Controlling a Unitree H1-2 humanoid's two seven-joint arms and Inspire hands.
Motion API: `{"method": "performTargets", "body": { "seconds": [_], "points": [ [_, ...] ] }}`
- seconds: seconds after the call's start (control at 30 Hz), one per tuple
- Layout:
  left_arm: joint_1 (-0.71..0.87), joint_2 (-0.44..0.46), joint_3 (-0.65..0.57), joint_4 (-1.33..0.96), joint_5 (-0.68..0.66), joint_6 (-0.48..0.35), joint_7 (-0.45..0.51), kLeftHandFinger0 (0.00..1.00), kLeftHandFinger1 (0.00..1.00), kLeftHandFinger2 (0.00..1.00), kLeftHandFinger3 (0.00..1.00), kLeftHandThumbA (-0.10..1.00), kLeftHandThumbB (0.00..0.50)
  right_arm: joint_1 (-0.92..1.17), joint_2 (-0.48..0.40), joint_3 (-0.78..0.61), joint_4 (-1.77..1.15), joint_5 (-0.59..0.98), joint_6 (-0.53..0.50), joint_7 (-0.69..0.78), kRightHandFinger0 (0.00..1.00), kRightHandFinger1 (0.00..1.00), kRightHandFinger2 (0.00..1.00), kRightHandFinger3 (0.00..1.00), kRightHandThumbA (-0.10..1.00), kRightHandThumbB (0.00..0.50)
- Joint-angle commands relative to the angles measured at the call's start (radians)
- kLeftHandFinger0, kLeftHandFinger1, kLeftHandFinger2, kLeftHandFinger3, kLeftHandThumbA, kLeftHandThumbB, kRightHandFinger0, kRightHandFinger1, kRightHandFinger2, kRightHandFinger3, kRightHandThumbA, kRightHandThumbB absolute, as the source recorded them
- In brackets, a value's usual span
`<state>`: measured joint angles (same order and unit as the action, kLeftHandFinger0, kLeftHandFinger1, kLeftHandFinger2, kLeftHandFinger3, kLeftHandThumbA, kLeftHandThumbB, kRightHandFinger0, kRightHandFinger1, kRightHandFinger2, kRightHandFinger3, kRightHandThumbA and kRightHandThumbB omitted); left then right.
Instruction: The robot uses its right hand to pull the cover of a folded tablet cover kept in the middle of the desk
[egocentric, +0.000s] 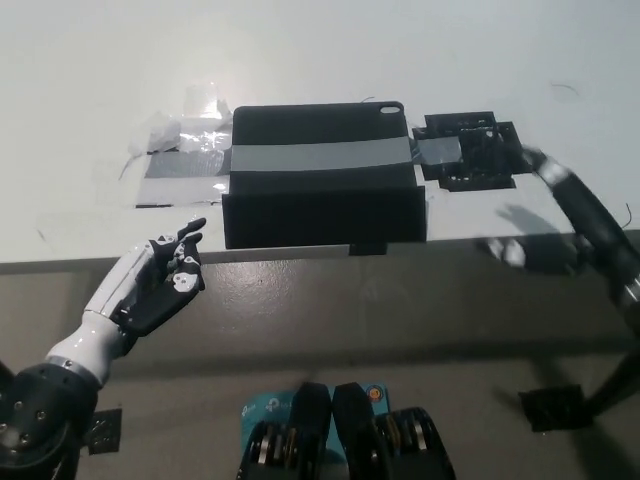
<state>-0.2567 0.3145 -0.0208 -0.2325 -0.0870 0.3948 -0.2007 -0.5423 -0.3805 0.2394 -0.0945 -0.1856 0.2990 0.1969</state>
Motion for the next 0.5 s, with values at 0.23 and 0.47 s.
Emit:
{"method": "performTargets", "body": {
  "seconds": [0.23, 0.47],
  "points": [
    [-0.026, 0.020, 0.005, -0.043, 0.001, 0.018, -0.025, 1.00, 1.00, 1.00, 1.00, 0.60, 0.204, -0.332, 0.098, 0.239, 0.195, -0.262, 0.026, 0.054, 1.00, 1.00, 1.00, 1.00, 0.93, 0.500],
    [-0.026, 0.018, 0.004, -0.043, 0.001, 0.015, -0.030, 1.00, 1.00, 1.00, 1.00, 0.61, 0.216, -0.431, 0.108, 0.363, 0.395, -0.354, -0.010, 0.089, 1.00, 1.00, 1.00, 1.00, 1.00, 0.500]
  ]
}}
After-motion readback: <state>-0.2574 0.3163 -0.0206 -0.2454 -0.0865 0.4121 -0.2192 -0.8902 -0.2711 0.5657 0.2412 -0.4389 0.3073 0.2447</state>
